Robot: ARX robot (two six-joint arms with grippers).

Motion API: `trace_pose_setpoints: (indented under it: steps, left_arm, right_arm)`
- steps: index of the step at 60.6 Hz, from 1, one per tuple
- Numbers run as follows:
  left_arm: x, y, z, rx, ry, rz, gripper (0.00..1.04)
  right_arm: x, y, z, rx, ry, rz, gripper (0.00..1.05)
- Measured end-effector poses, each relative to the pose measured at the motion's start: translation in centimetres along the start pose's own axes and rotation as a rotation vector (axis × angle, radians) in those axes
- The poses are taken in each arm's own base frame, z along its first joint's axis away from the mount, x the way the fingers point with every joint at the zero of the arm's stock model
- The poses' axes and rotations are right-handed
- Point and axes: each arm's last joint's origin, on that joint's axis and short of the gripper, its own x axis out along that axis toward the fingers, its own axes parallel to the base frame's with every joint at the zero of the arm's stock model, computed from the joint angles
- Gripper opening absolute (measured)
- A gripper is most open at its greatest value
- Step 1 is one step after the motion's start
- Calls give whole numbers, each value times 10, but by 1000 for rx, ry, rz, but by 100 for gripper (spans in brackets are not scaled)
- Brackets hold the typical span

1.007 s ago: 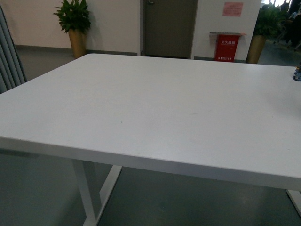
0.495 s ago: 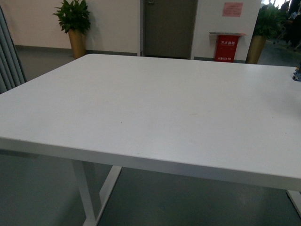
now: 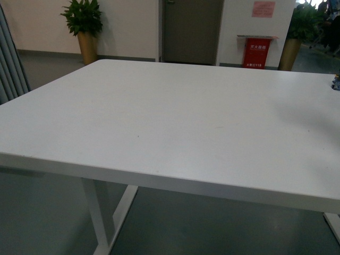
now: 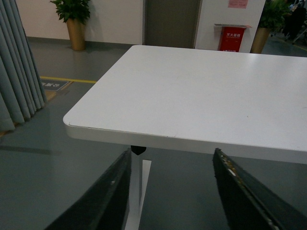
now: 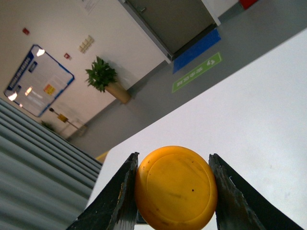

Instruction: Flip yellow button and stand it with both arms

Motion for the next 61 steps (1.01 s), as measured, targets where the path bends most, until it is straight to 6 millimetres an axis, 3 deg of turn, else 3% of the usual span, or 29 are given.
trace_pose_setpoints:
  steps: [14,21,31,42,61]
  left_arm:
    - [0,0,0,1,0,0,100]
    - [0,0,0,0,0,0,99]
    - [0,0,0,0,0,0,99]
    - [0,0,0,0,0,0,99]
    - [0,0,0,0,0,0,99]
  right_arm:
    - [49,10,36,-470,23,-1,38]
    - [66,-1,54,-637,56,-85,38]
    - [81,-23,55,-814,108,-192,38]
    - [92,-37,43,-851,170,-228,38]
    - [97,-38,34,-845,192,-219,38]
